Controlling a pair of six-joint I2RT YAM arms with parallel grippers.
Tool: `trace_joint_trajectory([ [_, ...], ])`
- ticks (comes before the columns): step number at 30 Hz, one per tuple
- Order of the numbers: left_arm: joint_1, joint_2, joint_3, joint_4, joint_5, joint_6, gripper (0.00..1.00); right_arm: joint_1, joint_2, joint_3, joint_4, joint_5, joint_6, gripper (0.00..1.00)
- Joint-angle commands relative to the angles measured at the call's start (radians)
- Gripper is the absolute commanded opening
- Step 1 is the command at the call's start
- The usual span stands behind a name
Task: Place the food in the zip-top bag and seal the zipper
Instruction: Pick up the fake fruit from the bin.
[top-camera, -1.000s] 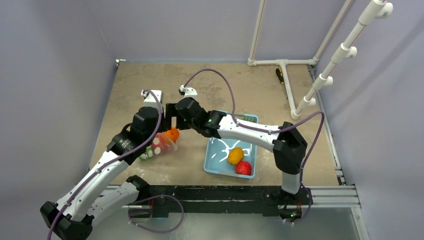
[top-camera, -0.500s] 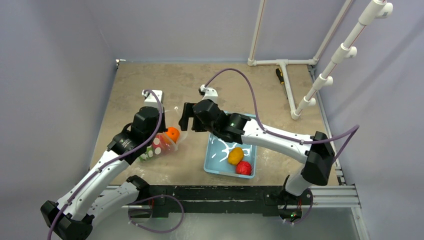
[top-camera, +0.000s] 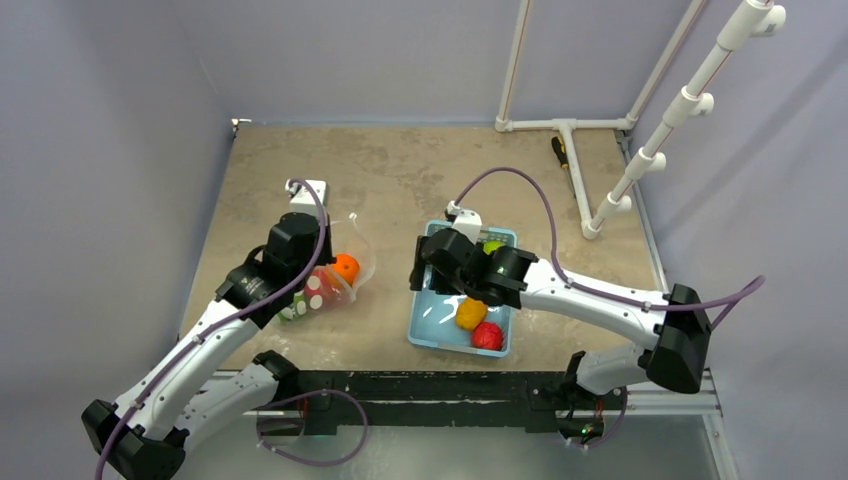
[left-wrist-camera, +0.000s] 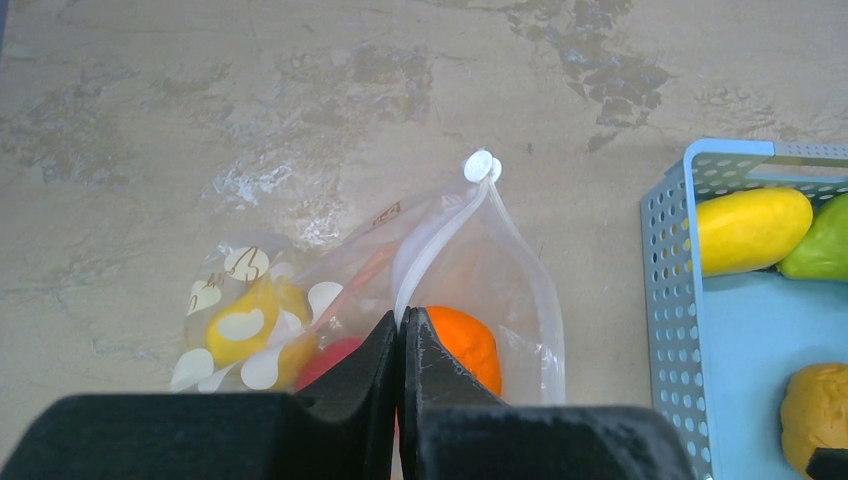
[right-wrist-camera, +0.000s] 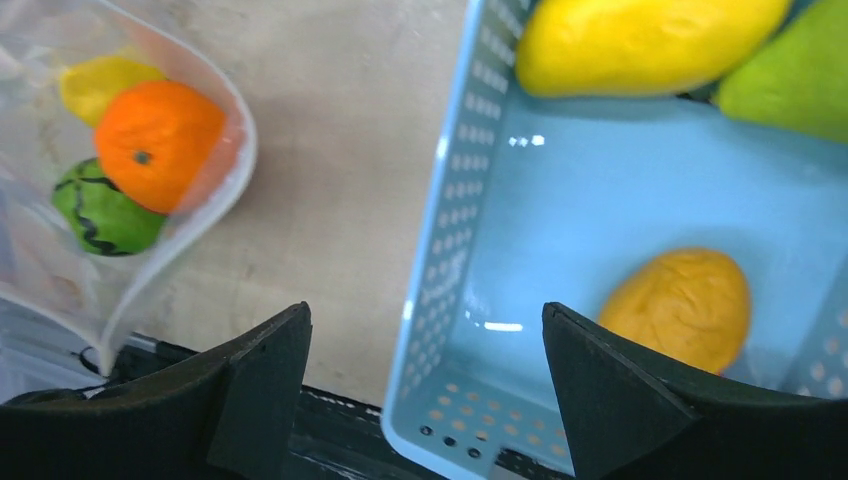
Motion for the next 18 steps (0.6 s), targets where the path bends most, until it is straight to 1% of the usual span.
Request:
trace_joint_trajectory([
  [1,0.0,0.003,0.001,0.042,0.009,0.013,0.0,-0.002,-0.067,-0.06,-0.11,0.036,0.103,0.86],
  [7,-0.001,0.005,0.001,0.042,0.011,0.012,0.0,-0.002,-0.063,-0.114,-0.195,0.078,0.183,0.85],
  [18,0.0,0.003,0.001,0.043,0.015,0.012,0.0,-0.016,-0.025,-0.186,-0.198,0.101,0.206,0.84],
])
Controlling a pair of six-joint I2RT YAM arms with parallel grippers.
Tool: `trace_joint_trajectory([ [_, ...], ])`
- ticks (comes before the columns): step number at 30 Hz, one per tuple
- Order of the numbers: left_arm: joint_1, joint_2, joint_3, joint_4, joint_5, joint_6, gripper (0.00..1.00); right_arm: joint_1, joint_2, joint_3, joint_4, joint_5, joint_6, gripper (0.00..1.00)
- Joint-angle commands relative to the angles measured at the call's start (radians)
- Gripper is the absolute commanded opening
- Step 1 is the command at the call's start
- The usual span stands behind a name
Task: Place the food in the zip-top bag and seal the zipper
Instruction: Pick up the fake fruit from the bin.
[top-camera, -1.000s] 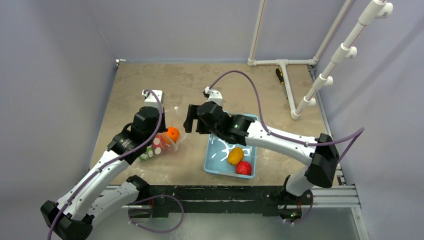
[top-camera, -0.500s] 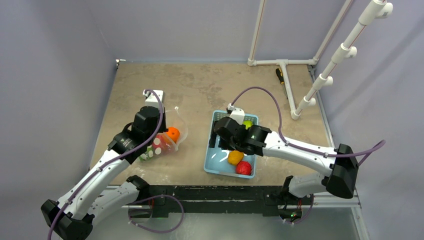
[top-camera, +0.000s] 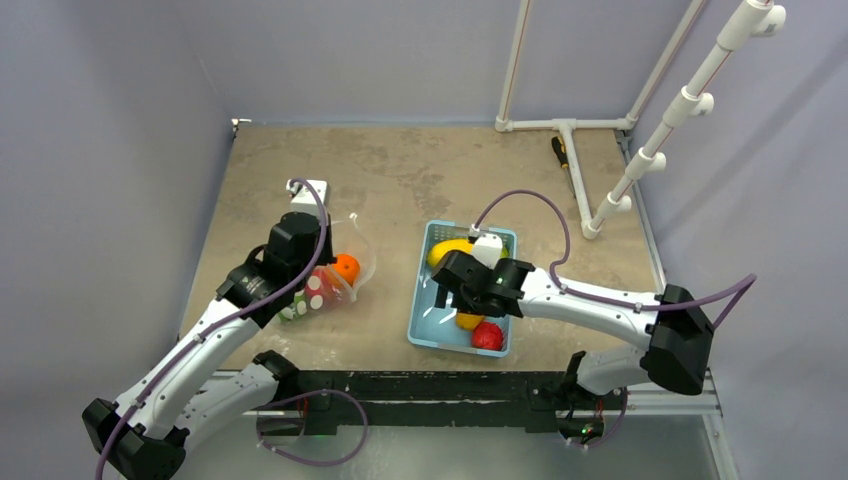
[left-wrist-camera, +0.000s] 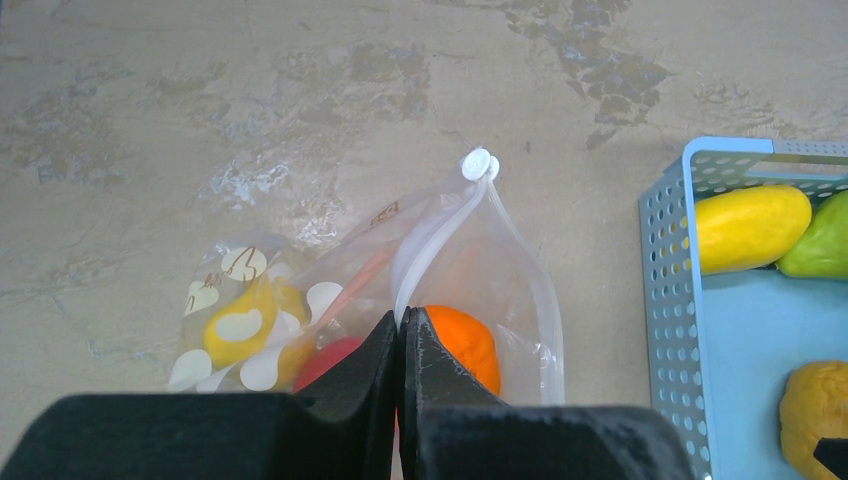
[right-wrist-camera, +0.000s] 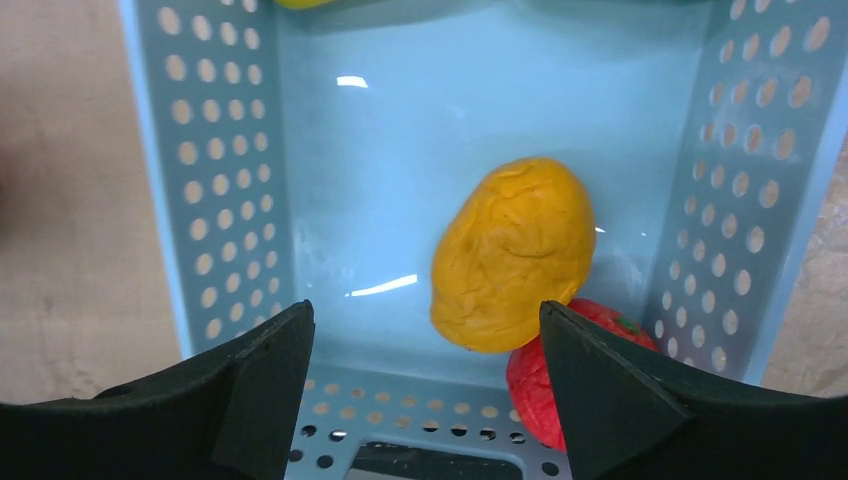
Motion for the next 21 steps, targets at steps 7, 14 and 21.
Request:
trace_joint_trajectory([
  [7,-0.001,-0.002,0.001,0.044,0.016,0.014,0.0,-0.032,0.026,-0.061,-0.025,0.046,0.043,0.84],
  [14,-0.001,-0.003,0.001,0.043,0.02,0.015,0.0,-0.045,0.077,-0.065,-0.018,0.02,0.048,0.86],
  [21,0.0,-0.005,0.001,0.041,0.021,0.015,0.0,-0.049,0.126,-0.072,0.036,0.005,0.025,0.86],
])
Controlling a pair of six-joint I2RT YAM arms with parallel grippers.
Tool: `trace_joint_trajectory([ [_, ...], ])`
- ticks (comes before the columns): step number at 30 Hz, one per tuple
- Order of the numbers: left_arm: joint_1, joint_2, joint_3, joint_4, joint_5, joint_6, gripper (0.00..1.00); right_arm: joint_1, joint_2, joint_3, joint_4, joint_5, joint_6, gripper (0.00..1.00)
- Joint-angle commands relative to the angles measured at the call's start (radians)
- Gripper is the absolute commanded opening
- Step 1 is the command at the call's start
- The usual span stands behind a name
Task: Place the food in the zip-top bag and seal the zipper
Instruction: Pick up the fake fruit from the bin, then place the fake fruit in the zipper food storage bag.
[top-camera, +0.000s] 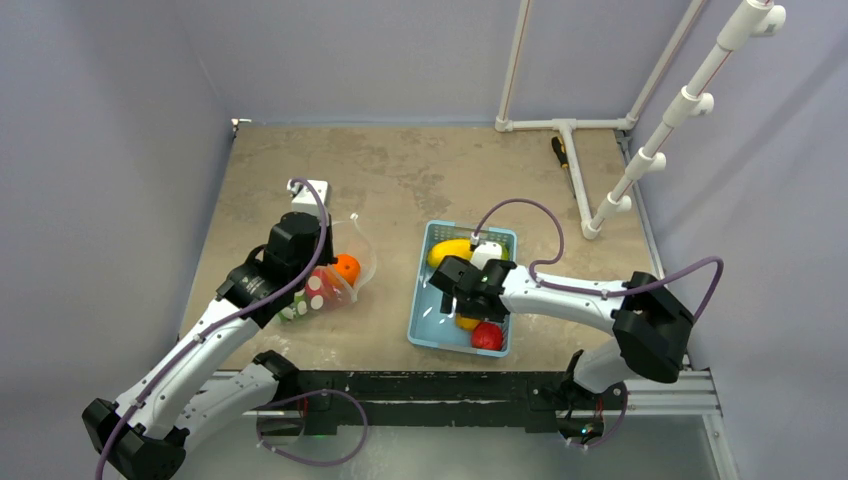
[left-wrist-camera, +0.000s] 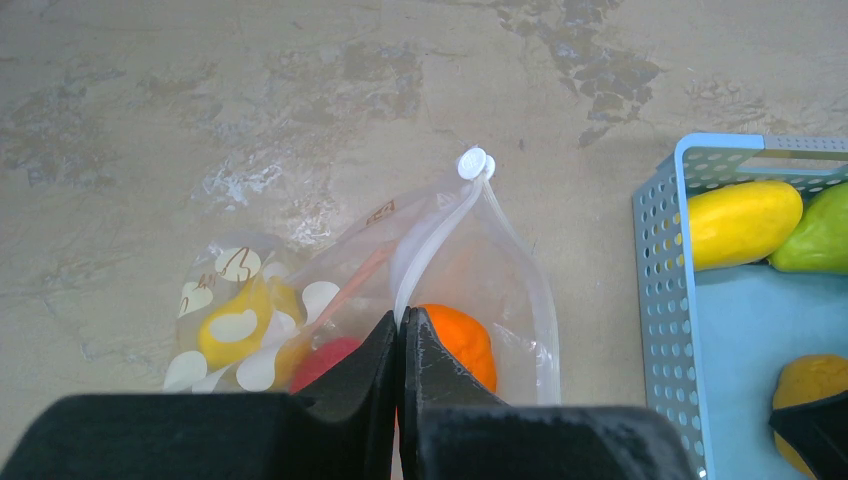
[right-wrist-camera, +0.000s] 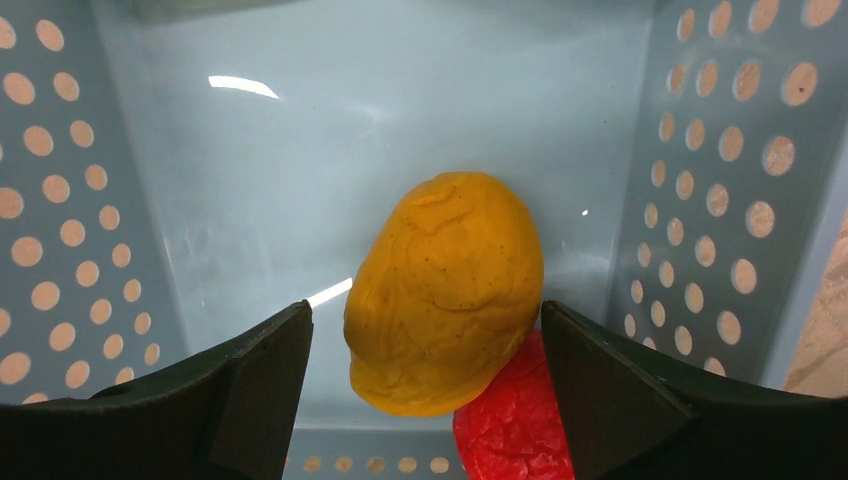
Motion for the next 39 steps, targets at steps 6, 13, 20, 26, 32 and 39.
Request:
trace_joint_trajectory([
  [6,0.0,-0.005,0.0,0.042,0.006,0.015,0.0,-0.006,0.03,-0.003,0.063,-0.003,-0.019,0.74],
  [13,-0.001,-0.004,0.0,0.042,0.004,0.014,0.0,-0.013,0.026,0.036,0.061,0.007,-0.034,0.38],
  [20,-0.001,-0.003,0.001,0.042,0.001,0.015,0.0,-0.03,-0.009,0.158,0.02,0.047,-0.052,0.27],
  [26,0.0,-0.003,0.001,0.041,-0.003,0.014,0.0,-0.032,-0.022,0.291,0.057,0.047,-0.114,0.26],
  [32,-0.001,-0.005,0.001,0.039,-0.007,0.014,0.0,-0.031,0.012,0.405,0.149,0.013,-0.197,0.26],
  [39,0.0,-0.006,0.001,0.039,-0.007,0.015,0.0,-0.031,0.09,0.547,0.265,-0.04,-0.286,0.26],
])
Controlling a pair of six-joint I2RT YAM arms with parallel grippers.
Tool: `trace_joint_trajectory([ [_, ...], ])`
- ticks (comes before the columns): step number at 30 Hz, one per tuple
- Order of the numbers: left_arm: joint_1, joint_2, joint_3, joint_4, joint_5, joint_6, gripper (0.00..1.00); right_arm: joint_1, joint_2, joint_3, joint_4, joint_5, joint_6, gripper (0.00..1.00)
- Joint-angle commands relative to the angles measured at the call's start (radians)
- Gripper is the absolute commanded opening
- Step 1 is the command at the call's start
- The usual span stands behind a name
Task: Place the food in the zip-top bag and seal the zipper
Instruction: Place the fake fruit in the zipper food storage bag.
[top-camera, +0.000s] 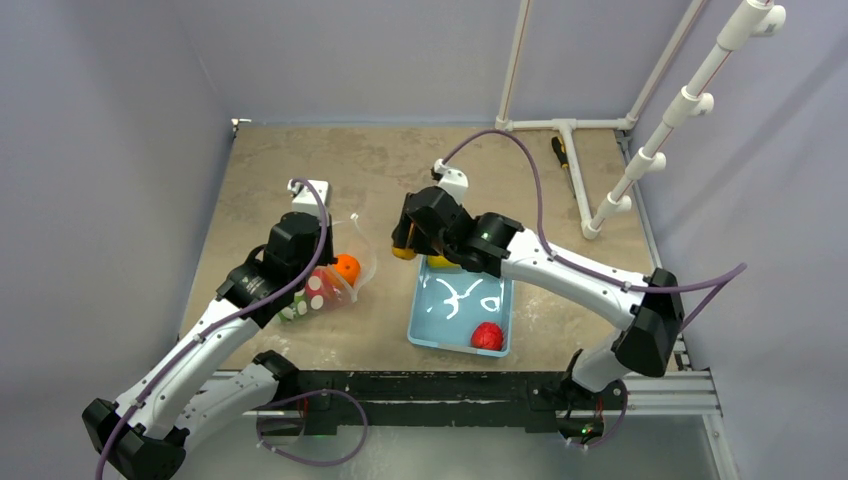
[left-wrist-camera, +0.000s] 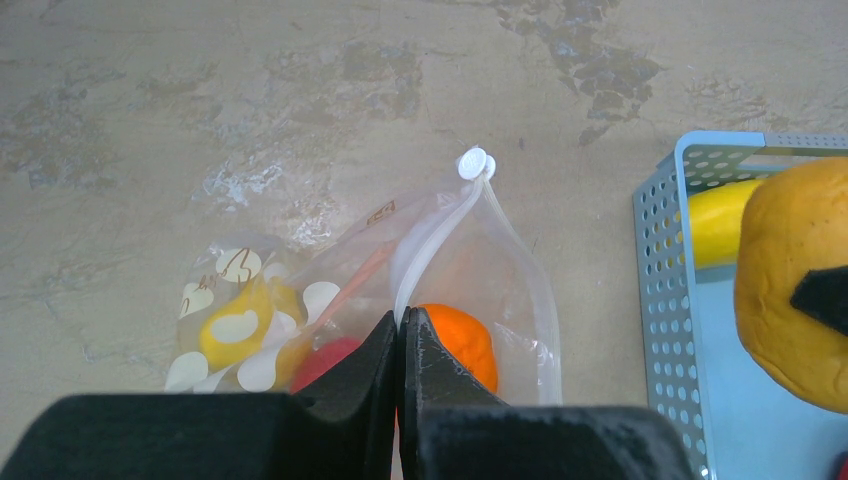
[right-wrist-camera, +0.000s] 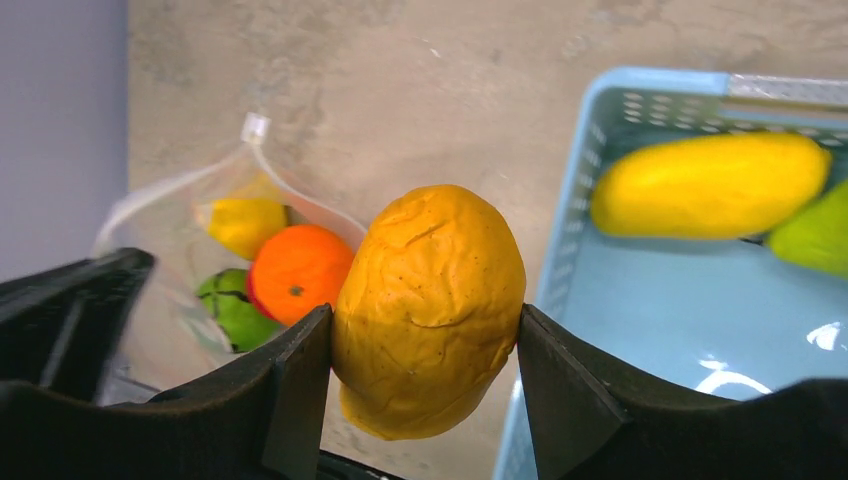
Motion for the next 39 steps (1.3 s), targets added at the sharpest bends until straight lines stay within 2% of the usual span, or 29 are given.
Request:
trace_joint_trajectory([
  [1,0.0,-0.006,0.002,0.039,-0.01,0.008,0.0,-0.003,0.052,0.107,0.114,-0.031,-0.082,0.26],
  [15,0.0,-0.017,0.001,0.04,-0.02,0.006,0.0,-0.002,0.209,0.251,0.269,-0.177,-0.161,0.26],
  [25,-0.001,-0.029,0.002,0.037,-0.041,0.004,0.0,0.016,0.276,0.234,0.365,-0.302,-0.164,0.26],
  [39,0.001,-0.028,0.001,0.037,-0.049,0.0,0.0,0.052,0.348,0.235,0.448,-0.382,-0.142,0.25],
])
